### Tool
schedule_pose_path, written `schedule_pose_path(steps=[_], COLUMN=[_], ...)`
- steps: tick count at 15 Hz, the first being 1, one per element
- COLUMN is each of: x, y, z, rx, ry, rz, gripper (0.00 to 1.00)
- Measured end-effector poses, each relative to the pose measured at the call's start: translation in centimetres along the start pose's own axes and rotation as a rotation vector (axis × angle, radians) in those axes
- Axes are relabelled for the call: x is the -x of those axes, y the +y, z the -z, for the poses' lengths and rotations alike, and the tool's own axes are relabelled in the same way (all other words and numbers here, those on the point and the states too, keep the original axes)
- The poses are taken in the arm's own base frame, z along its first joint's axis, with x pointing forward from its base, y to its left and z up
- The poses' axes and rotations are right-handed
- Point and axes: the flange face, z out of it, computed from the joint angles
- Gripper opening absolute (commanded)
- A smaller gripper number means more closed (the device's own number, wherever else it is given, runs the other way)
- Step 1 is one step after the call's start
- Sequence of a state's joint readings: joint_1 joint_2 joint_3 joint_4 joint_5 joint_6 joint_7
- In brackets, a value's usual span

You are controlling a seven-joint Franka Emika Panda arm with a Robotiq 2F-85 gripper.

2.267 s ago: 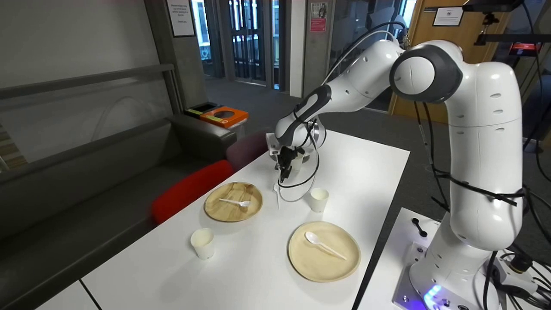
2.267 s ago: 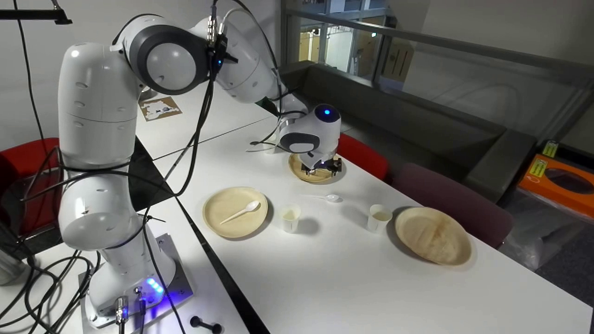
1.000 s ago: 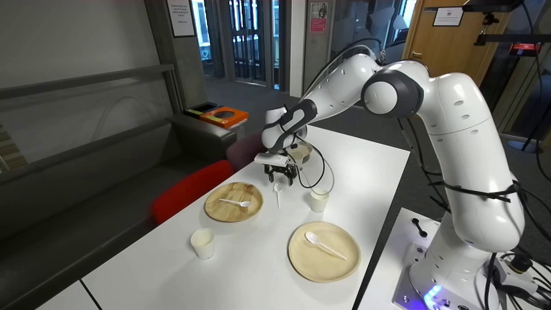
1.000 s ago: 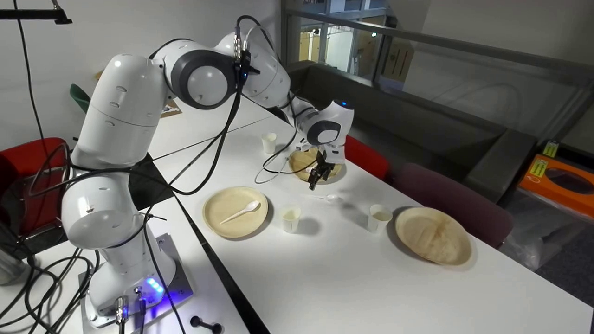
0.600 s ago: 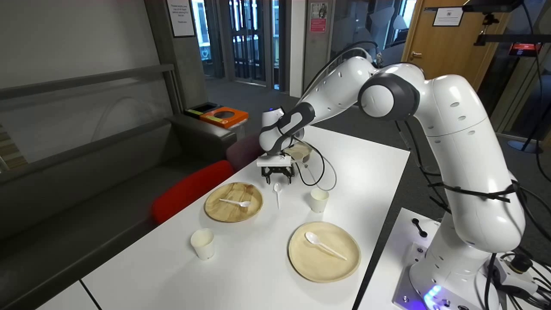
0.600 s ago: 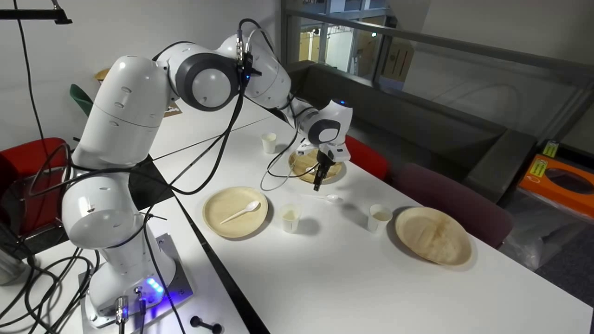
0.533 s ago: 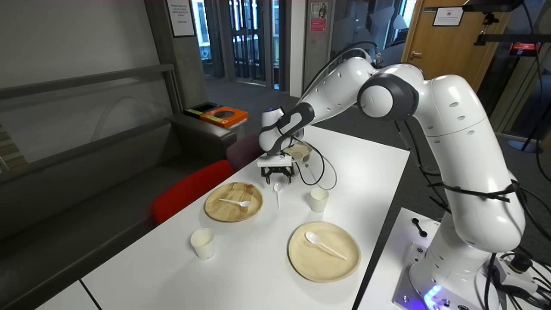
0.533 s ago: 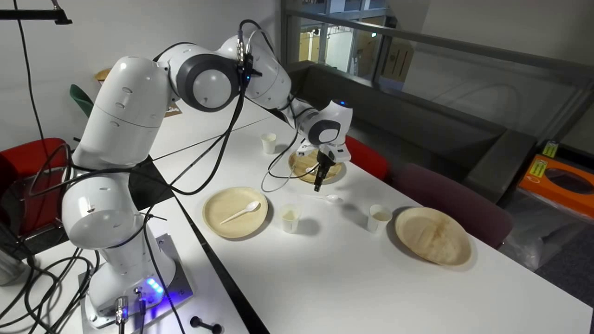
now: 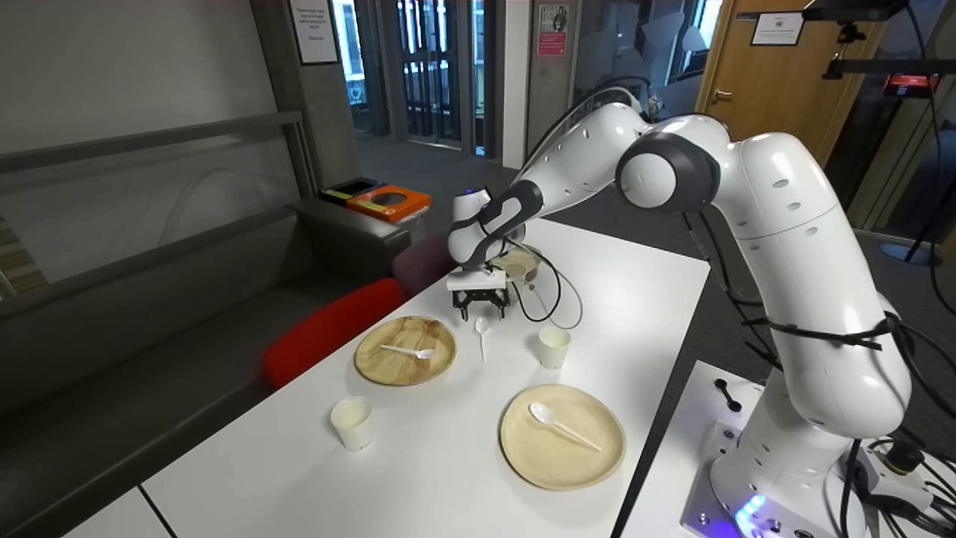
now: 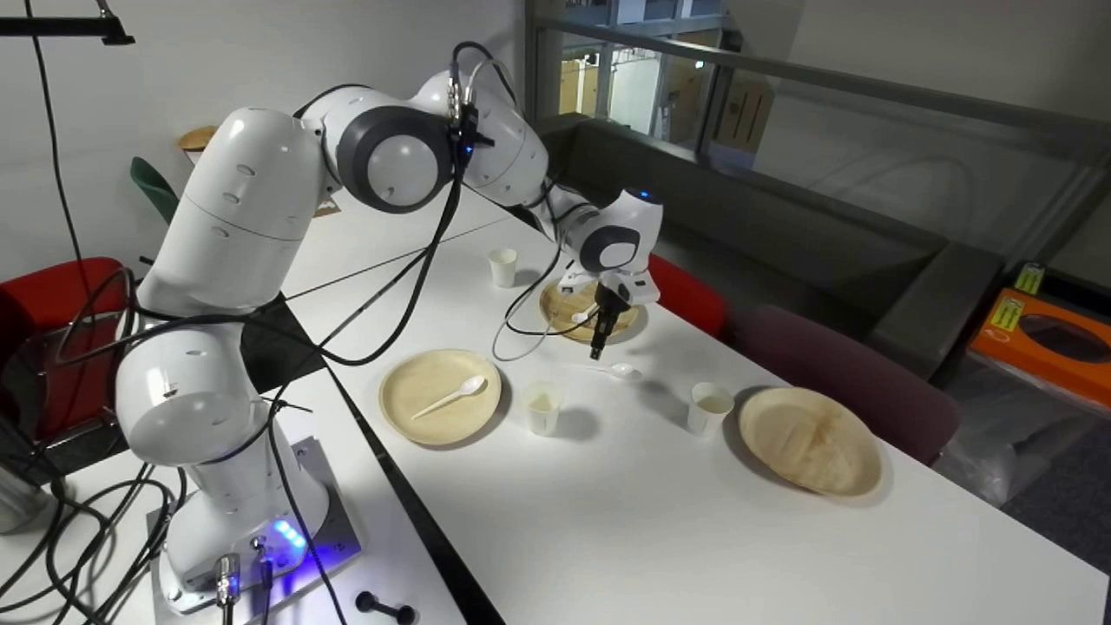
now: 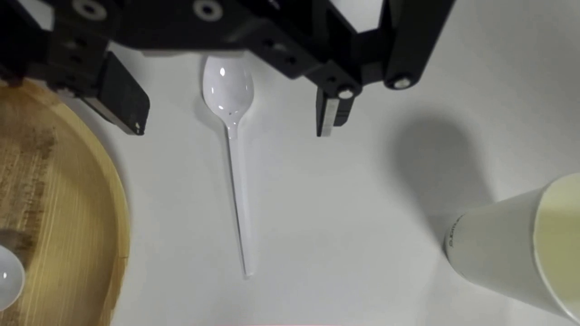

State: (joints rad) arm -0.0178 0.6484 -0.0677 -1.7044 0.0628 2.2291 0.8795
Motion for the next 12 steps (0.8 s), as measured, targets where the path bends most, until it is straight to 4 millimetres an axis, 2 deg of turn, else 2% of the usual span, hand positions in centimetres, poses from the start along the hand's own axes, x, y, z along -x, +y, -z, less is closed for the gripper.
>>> schedule_pose_path(steps=[6,12], x=[0.1,-0.3], y=[-0.3,-0.6], z=[-0.6,-3.0], rx=[-0.004,-0.004], ry=[0.008,0.004], rz=[0.005,-0.005], gripper=[1.0,1.0])
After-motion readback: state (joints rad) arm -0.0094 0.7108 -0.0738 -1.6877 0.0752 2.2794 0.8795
